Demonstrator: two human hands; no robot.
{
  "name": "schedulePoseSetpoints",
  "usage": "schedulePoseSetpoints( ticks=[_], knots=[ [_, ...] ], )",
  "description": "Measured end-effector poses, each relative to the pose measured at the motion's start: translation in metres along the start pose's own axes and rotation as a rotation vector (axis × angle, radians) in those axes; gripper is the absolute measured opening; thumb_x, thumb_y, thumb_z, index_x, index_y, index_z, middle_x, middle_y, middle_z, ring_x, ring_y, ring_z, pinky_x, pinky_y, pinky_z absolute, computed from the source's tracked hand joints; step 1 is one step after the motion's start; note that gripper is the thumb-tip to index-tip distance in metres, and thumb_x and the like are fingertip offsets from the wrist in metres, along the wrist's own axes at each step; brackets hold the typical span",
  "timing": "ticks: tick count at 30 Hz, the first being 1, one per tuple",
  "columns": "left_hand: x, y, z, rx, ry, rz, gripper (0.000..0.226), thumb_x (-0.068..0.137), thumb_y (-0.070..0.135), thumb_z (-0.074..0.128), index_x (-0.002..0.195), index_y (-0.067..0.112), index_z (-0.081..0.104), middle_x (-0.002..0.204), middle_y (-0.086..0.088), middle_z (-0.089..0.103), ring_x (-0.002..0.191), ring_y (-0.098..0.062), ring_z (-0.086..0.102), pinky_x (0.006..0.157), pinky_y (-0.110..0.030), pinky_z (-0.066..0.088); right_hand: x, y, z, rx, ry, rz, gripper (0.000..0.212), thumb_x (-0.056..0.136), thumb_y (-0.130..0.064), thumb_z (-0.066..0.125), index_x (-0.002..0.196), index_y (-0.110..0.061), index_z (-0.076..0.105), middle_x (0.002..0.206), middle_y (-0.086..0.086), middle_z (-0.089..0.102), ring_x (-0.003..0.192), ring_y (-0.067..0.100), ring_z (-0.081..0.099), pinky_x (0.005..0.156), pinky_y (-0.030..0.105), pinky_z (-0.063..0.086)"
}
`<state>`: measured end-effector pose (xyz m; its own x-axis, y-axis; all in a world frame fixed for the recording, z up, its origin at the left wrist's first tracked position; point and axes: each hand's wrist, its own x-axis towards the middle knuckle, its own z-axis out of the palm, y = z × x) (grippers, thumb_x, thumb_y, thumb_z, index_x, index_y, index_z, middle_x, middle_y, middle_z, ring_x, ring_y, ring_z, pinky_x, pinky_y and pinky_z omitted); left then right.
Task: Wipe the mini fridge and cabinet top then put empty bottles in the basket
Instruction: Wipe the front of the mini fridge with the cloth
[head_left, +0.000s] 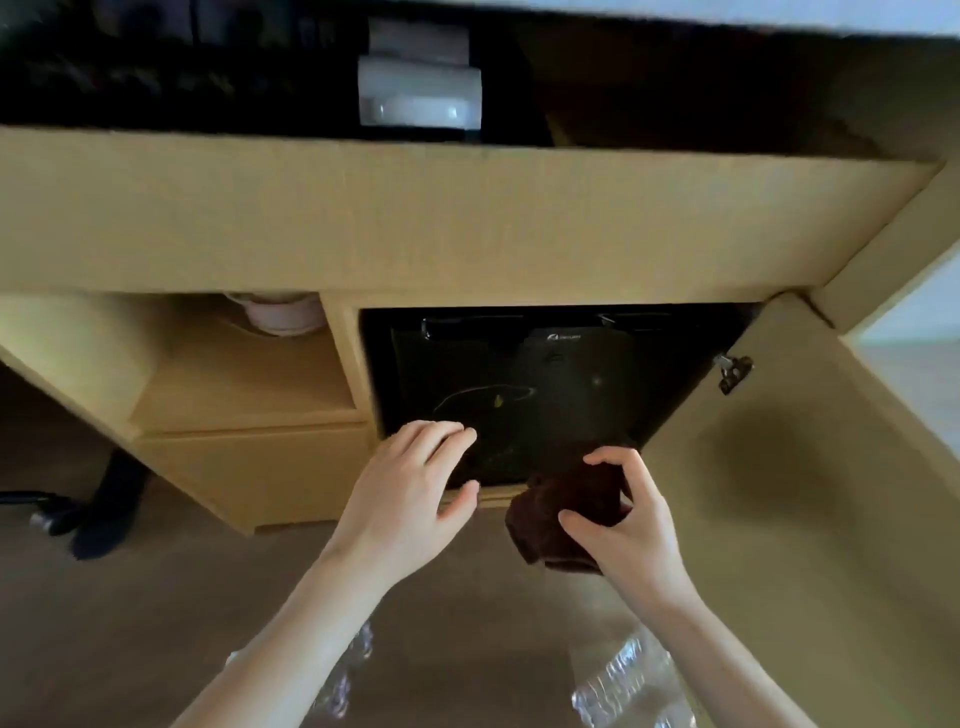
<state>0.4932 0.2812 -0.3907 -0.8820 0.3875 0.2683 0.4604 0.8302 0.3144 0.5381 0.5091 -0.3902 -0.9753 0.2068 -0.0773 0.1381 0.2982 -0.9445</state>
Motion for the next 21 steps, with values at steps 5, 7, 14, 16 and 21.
schedulePoseSetpoints(
  ticks=[5,7,14,16,21],
  knots=[
    [0.005,-0.051,0.123,0.057,0.025,0.102,0.048,0.094,0.038,0.054,0.139,0.019,0.055,0.136,0.007,0.056,0.13,-0.013,0.048,0.104,-0.032,0.045,0.049,0.109,0.036,-0.047,0.033,-0.145,0.057,0.072,0.002,0.08,0.111,-0.032,0.058,0.1,-0.017,0.064,0.097,0.008,0.065,0.081,0.045,0.059],
    [0.008,-0.067,0.157,0.092,0.037,0.16,0.05,0.096,0.041,0.047,0.141,0.02,0.053,0.138,0.008,0.055,0.131,-0.012,0.047,0.108,-0.03,0.04,0.063,0.141,0.047,-0.041,0.037,-0.189,0.056,0.071,0.003,0.081,0.111,-0.03,0.059,0.1,-0.015,0.067,0.095,0.007,0.067,0.08,0.04,0.059],
    [0.036,-0.084,0.176,0.145,0.182,0.383,0.044,0.094,0.039,0.047,0.131,0.02,0.062,0.126,0.008,0.062,0.12,-0.01,0.055,0.103,-0.028,0.046,0.081,0.179,0.047,-0.092,0.008,-0.336,0.059,0.071,0.004,0.081,0.111,-0.033,0.059,0.089,-0.009,0.071,0.083,0.008,0.07,0.066,0.015,0.053],
    [0.042,-0.08,0.167,0.117,0.252,0.397,0.042,0.094,0.036,0.052,0.129,0.018,0.063,0.125,0.007,0.062,0.12,-0.01,0.054,0.102,-0.028,0.046,0.081,0.17,0.042,-0.079,0.02,-0.338,0.059,0.071,0.001,0.082,0.111,-0.035,0.06,0.089,-0.008,0.071,0.082,0.01,0.071,0.069,0.024,0.058],
    [0.058,-0.078,0.133,0.114,0.492,0.386,0.044,0.092,0.033,0.056,0.13,0.014,0.062,0.131,0.002,0.061,0.127,-0.014,0.05,0.112,-0.025,0.033,0.083,0.12,0.027,-0.003,0.05,-0.434,0.049,0.07,-0.016,0.084,0.11,-0.034,0.062,0.09,-0.007,0.07,0.08,0.014,0.072,0.064,0.036,0.064]
  ],
)
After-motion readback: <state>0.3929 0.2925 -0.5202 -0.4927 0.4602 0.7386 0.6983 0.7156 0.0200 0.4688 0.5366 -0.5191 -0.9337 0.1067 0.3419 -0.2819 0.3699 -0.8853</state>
